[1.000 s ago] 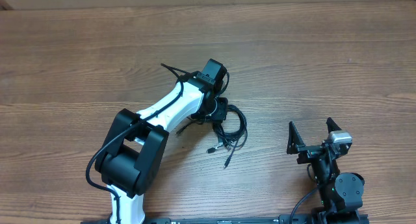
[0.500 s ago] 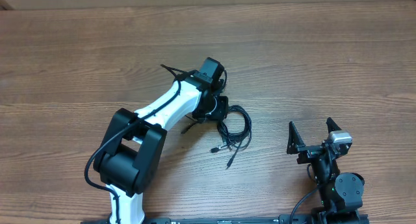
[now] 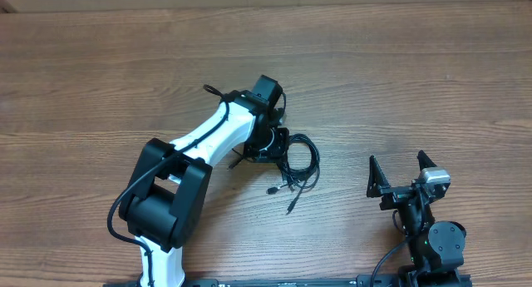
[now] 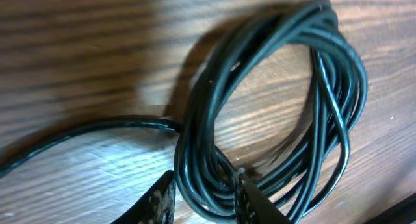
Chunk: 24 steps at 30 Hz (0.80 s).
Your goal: Untangle cables
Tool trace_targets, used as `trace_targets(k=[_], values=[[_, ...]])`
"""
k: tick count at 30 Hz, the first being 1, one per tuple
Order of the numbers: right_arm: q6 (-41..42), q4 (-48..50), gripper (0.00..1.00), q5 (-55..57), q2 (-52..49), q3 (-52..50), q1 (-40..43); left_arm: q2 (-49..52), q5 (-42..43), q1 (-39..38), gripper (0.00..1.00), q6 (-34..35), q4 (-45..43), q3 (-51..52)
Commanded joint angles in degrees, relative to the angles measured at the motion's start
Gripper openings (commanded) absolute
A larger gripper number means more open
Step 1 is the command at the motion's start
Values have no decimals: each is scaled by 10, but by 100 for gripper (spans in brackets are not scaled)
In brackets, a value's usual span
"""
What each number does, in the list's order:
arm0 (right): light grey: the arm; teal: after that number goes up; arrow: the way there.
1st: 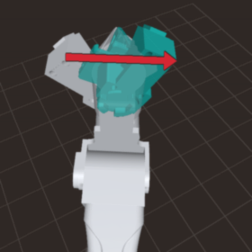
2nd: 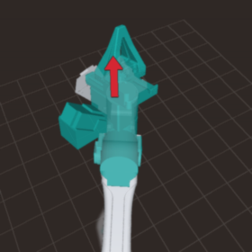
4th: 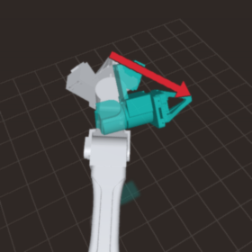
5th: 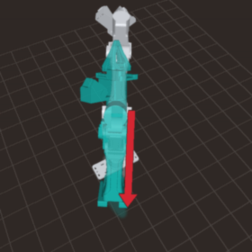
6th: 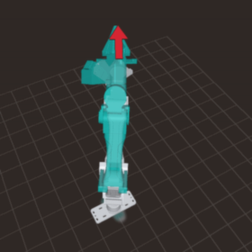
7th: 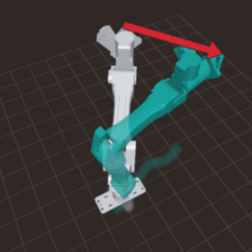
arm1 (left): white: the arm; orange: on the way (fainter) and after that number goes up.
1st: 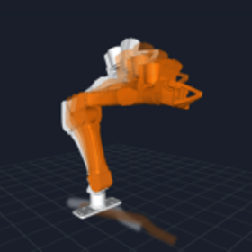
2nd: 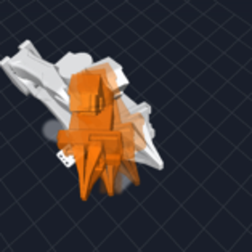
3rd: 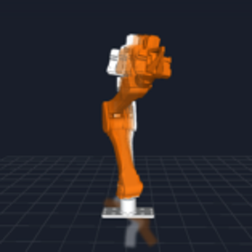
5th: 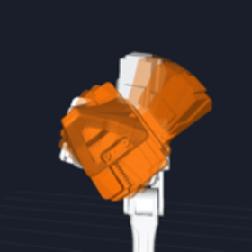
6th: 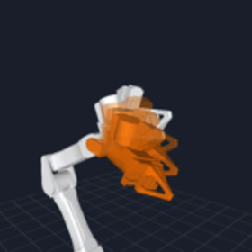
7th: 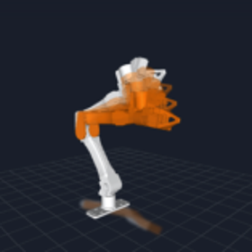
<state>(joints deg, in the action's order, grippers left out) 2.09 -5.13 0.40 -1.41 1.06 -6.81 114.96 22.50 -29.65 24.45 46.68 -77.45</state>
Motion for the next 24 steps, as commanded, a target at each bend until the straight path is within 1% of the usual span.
trace_targets(k=[1,2,3,5,6,10,11,12,14,15,18,22,24], values=[[-2,3,100,1,-2,-6,-3,9,-18,-17,19,4,-3,-9],[-2,3,100,1,-2,-6,-3,9,-40,-20,11,4,-7,-9],[-2,3,100,1,-2,-6,-3,9,-61,-22,9,4,-10,-9],[-2,3,100,1,-2,-6,-3,9,-93,-23,8,5,-16,-9],[-2,3,100,1,-2,-6,-3,9,-101,-23,4,5,-20,-9],[-2,3,100,1,-2,-6,-3,9,-105,-15,4,-1,-52,-9],[-2,3,100,1,-2,-6,-3,9,-105,-12,4,-10,-63,-9],[-2,3,100,1,-2,-6,-3,9,-105,-10,7,-14,-68,-9],[-2,3,100,1,-2,-6,-3,9,-103,-6,15,-13,-68,-9],[-2,3,100,1,-2,-6,-3,9,-97,-5,17,-13,-66,-9],[-2,3,100,1,-2,-6,-3,9,-70,-5,19,-13,-64,-9],[-2,3,100,1,-2,-6,-3,9,-54,-3,22,-14,-65,-9],[-2,3,100,1,-2,-6,-3,9,-28,0,22,-14,-66,-9]])
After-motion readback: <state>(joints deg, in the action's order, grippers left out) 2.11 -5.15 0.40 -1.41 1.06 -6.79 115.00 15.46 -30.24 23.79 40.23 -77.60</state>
